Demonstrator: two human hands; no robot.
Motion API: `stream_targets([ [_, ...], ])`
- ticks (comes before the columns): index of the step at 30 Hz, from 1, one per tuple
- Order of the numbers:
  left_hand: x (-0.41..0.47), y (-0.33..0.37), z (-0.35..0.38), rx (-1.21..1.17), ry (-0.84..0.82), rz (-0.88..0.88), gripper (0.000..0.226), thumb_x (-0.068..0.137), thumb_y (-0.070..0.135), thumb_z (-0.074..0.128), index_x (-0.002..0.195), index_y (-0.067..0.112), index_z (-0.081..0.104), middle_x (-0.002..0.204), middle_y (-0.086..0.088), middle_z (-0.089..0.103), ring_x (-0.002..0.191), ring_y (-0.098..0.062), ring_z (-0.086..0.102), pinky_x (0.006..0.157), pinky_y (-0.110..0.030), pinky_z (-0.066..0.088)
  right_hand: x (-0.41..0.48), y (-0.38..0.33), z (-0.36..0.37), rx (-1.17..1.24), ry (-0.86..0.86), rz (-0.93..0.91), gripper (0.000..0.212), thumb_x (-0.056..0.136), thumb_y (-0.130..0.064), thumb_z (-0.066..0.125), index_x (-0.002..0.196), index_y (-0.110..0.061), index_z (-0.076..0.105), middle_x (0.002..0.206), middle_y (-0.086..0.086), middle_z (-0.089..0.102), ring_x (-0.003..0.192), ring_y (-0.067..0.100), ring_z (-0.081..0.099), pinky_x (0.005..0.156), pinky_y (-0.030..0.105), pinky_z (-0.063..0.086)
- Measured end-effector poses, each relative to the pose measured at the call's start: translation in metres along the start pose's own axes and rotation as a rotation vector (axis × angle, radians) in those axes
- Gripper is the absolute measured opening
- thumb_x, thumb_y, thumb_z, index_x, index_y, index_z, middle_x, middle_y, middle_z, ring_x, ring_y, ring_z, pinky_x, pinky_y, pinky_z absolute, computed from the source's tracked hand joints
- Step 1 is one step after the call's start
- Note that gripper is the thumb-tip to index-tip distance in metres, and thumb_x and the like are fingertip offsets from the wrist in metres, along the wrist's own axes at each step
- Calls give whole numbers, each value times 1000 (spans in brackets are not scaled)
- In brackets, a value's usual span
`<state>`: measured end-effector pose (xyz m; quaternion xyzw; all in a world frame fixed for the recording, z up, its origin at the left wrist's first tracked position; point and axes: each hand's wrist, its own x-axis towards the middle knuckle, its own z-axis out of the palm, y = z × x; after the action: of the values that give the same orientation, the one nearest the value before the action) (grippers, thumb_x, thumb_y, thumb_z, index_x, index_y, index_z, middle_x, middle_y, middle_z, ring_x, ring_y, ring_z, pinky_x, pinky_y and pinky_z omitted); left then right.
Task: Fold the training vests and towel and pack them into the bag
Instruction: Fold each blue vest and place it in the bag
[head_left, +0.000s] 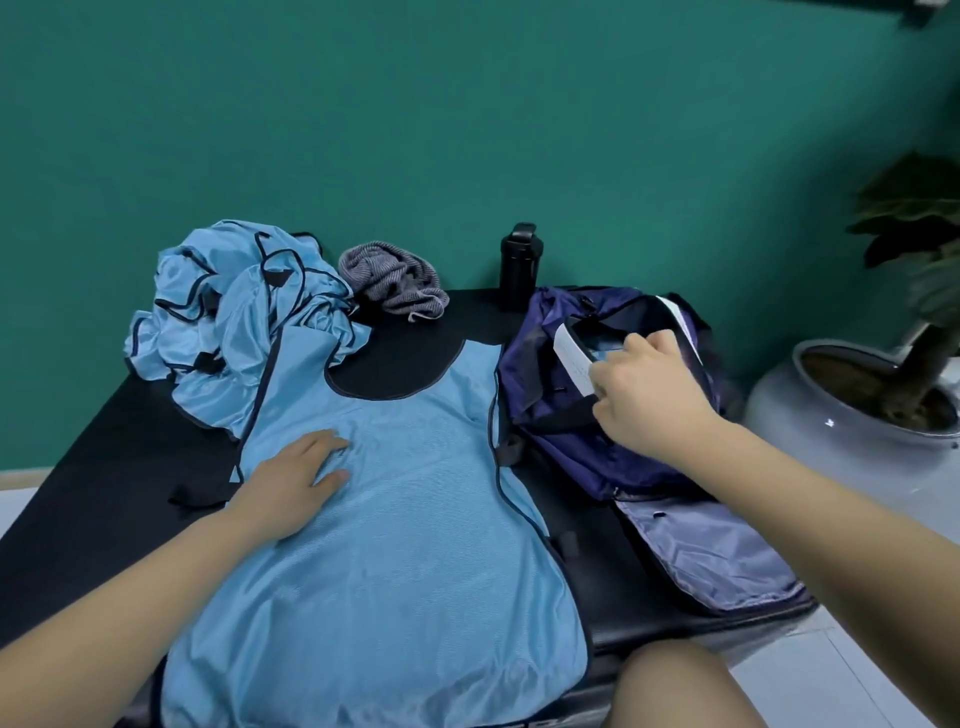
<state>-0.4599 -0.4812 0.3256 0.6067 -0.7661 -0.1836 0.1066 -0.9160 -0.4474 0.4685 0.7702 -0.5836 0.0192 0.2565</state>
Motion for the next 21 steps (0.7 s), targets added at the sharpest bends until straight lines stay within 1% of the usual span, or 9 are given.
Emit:
stream_targets([
  [2,0,3,-2,12,-6,-9,49,106,55,52,153,41,44,166,17,34,148,-15,42,119,-40,37,-7,-5,-1,-3,-16,-124,6,66,-20,67,65,-17,62,74,4,50,80,31,46,87,47,34],
  [5,4,6,-6,24,-5,-15,46,106,51,56,149,40,48,160,17,40,144,-15,45,116,-38,40,-12,-26,-3,13,-100,-224,8,67,-24,64,71,-17,62,89,5,50,90,33,46,97,46,37],
  [8,10,6,-12,7,-9,-19,36,105,50,58,139,41,55,149,18,47,134,-12,50,112,-38,44,-2,-57,-7,239,-112,-237,12,72,-21,62,73,-17,51,88,4,50,83,30,44,82,45,44],
  [10,13,8,-19,-8,-2,-14,27,104,48,60,130,41,58,137,17,53,124,-10,55,106,-34,46,12,-80,-10,397,-200,-201,4,83,-20,59,82,-17,56,93,2,52,88,29,48,80,43,44],
  [12,19,9,-28,-9,13,0,20,105,44,62,123,37,63,125,15,58,114,-8,59,97,-28,46,30,-101,-8,503,-238,-171,8,91,-20,55,91,-17,62,97,1,56,94,28,51,79,40,43],
  [15,33,4,-44,25,58,24,14,104,38,64,117,34,68,116,13,62,103,-7,60,89,-27,46,68,-125,0,620,-180,-93,10,93,-18,50,88,-19,59,90,-2,60,88,28,56,70,42,50],
  [17,47,-6,-55,49,106,38,13,103,35,66,116,34,68,114,12,63,105,-10,60,90,-29,46,100,-135,10,693,-203,-9,14,91,-16,46,86,-21,58,88,-3,63,85,29,58,65,39,51],
  [18,55,-11,-61,56,126,37,14,103,33,67,117,33,69,113,11,63,107,-12,60,91,-30,47,116,-137,15,717,-228,26,16,91,-16,45,88,-22,60,91,-3,65,87,29,60,67,38,52],
  [21,79,-20,-81,82,197,38,20,99,25,71,119,25,71,109,7,63,107,-18,63,92,-35,52,162,-135,37,732,-281,95,14,92,-20,52,96,-25,65,106,-1,70,99,29,63,83,41,57],
])
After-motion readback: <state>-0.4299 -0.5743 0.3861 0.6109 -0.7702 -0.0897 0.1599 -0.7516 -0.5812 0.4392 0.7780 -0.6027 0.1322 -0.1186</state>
